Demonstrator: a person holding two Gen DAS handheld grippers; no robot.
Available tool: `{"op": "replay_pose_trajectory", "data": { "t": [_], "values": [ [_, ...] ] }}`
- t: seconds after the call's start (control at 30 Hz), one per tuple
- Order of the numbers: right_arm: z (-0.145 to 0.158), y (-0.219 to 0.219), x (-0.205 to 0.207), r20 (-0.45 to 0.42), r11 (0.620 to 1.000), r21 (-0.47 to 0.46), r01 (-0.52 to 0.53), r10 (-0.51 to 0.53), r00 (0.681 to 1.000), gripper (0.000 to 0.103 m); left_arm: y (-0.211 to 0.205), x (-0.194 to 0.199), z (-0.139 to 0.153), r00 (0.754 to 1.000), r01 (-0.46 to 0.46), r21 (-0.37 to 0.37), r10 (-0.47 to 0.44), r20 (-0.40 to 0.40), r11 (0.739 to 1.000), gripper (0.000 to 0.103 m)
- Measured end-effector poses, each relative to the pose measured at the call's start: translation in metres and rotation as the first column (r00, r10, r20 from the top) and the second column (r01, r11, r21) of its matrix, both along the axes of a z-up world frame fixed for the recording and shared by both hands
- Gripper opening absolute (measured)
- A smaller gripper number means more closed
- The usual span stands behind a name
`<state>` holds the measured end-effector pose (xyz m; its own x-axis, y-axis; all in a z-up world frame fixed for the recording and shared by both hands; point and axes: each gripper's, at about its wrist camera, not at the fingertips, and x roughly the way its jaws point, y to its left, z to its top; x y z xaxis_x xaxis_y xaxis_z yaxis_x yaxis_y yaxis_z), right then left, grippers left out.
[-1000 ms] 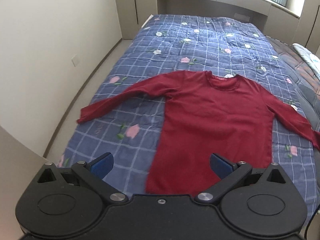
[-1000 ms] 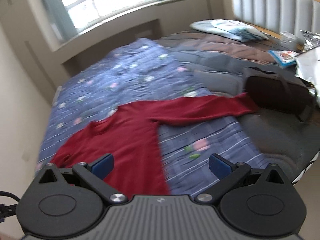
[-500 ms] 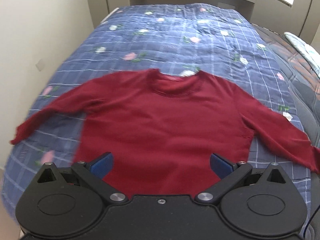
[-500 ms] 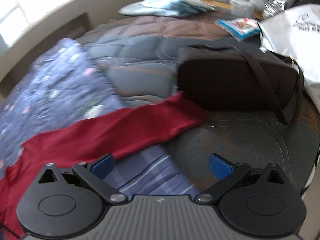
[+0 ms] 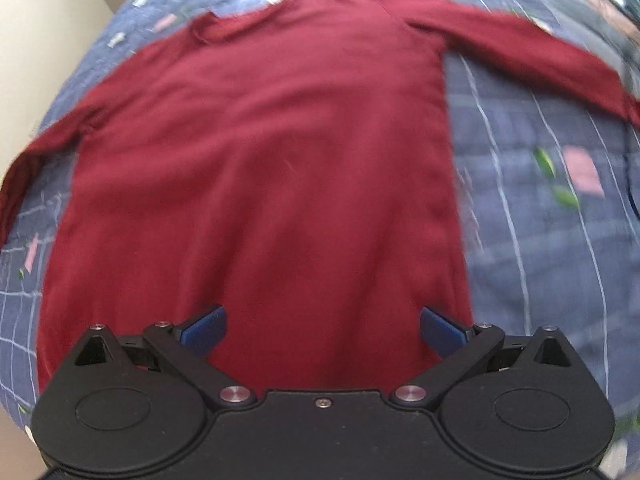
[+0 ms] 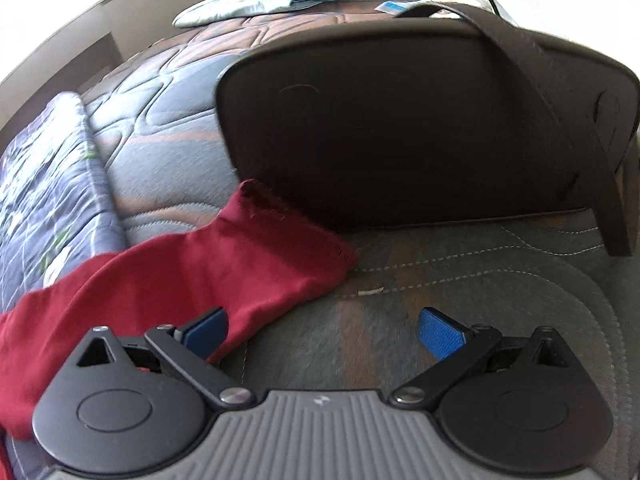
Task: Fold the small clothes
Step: 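Grasp the red sweater's sleeve cuff with the right gripper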
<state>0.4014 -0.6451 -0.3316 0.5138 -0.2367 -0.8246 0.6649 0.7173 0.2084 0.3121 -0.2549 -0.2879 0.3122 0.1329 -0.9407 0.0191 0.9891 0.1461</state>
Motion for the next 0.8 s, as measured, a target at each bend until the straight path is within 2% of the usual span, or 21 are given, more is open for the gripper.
{"op": "replay_pose_trajectory", "data": {
  "t": [0.13,0.23,0.33,0.4,0.57,0.63,0.73,0.8],
  "values": [
    [-0.001,-0.006,0.008,0.041,1.0,-0.016,0.003,-0.003,0.999,0.1,-0.008,-0.015,-0.003,0.998,0.036,-0.012,-0.037,-0.056,0.999,0.102],
    [-0.002,-0.009,0.016,0.072,0.999,-0.032,-0.022,0.024,0.997,0.095,-0.01,-0.017,0.0,0.997,0.047,-0.011,-0.047,-0.064,0.999,0.102],
    [-0.007,-0.013,0.027,0.098,0.997,-0.026,-0.077,0.079,0.992,0.086,-0.003,-0.012,0.013,0.999,0.028,-0.008,-0.028,-0.021,1.0,0.102],
    [-0.01,-0.015,0.032,0.106,0.995,-0.021,-0.099,0.1,0.989,0.08,0.004,-0.003,0.02,1.0,-0.006,0.018,0.006,0.02,1.0,0.102],
    [-0.009,-0.016,0.035,0.102,0.995,-0.038,-0.094,0.098,0.99,0.048,0.031,0.034,0.028,0.988,-0.122,0.095,0.112,0.107,0.988,0.102],
    [-0.006,-0.019,0.032,0.102,0.995,-0.044,-0.092,0.096,0.99,0.031,0.045,0.051,0.031,0.979,-0.169,0.115,0.154,0.132,0.979,0.102],
    [-0.002,-0.018,0.031,0.109,0.992,-0.066,-0.104,0.11,0.988,0.015,0.059,0.076,0.034,0.969,-0.212,0.144,0.189,0.161,0.967,0.102],
    [0.01,-0.01,0.027,0.107,0.989,-0.089,-0.115,0.124,0.986,0.012,0.067,0.097,0.028,0.971,-0.206,0.156,0.183,0.152,0.966,0.102]
  ]
}}
